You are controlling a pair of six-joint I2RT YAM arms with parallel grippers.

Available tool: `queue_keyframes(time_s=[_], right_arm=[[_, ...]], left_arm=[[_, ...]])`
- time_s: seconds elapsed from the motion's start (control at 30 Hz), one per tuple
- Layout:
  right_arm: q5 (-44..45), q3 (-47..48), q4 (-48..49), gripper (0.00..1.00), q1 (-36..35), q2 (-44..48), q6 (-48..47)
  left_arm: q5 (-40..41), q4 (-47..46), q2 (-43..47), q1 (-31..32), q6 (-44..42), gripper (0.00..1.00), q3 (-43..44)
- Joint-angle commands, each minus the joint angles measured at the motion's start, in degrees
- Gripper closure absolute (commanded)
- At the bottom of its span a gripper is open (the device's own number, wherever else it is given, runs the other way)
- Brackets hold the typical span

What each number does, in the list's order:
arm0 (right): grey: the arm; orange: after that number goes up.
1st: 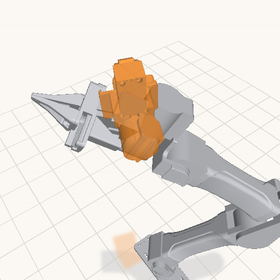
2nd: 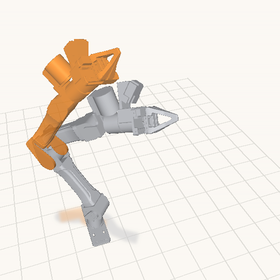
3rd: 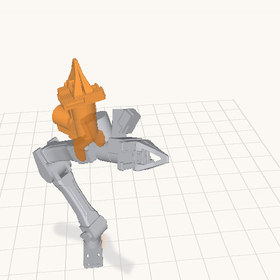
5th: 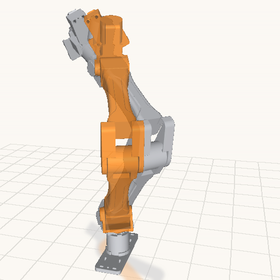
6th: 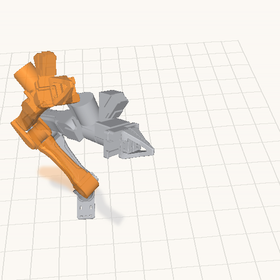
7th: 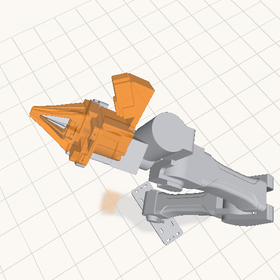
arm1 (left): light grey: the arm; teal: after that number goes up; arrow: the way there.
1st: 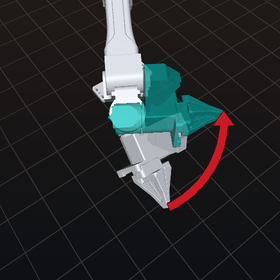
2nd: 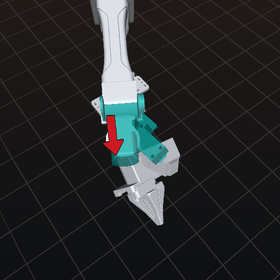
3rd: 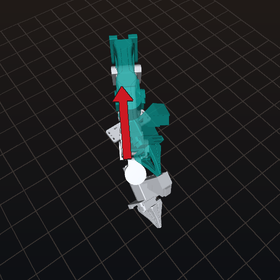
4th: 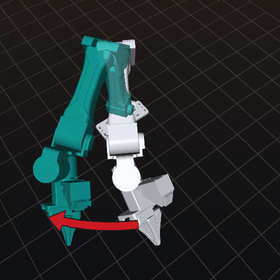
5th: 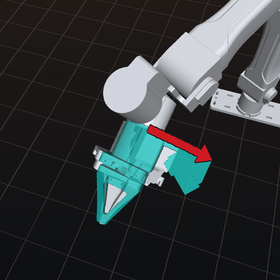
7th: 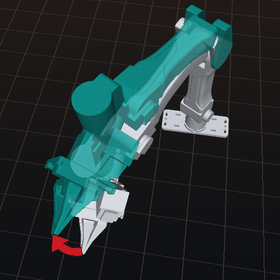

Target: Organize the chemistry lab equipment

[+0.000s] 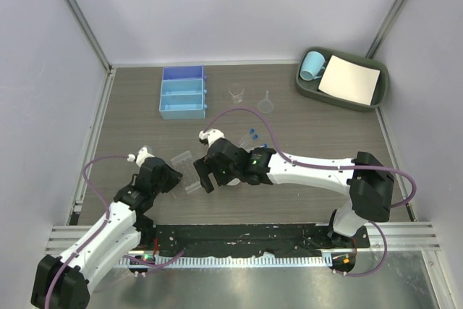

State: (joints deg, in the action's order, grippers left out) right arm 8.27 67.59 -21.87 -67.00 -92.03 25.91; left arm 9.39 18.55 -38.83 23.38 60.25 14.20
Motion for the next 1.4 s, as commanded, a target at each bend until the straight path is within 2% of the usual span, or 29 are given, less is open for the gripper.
queue_keyframes(time_s=[0.0, 0.2, 0.4, 0.67, 0.8, 1.2, 1.37], right_arm=[[0.69, 0.00, 1.74, 0.07, -0.67, -0.34, 0.90], [0.69, 0.00, 1.74, 0.07, -0.94, -0.78, 0.98], [0.87, 0.08, 1.65, 0.07, -1.20, -1.13, 1.07], [1.13, 0.26, 1.39, 0.07, -1.55, -0.87, 1.33], [1.83, 0.26, 0.60, 0.08, -1.90, 0.35, 1.60], [10.18, -5.88, -2.56, 0.08, -1.99, 11.25, 4.50], [16.50, -8.00, -6.42, 0.07, -1.99, 18.09, 7.65]], left_arm=[[1.77, -3.34, -0.02, -0.44, 0.66, 0.85, -1.80], [2.30, -3.96, -0.28, -0.35, 1.01, 1.00, -2.59], [2.83, -1.41, 2.26, -0.35, 1.01, 1.00, -1.81], [6.95, 10.71, 12.01, -0.35, -0.57, 1.00, 4.69], [7.22, 14.40, 13.34, -0.35, -1.97, 1.00, 8.21], [3.36, 14.15, 12.20, -0.35, -3.73, 1.00, 14.36], [-2.60, 11.00, 10.27, -0.44, -3.21, 1.00, 15.68]])
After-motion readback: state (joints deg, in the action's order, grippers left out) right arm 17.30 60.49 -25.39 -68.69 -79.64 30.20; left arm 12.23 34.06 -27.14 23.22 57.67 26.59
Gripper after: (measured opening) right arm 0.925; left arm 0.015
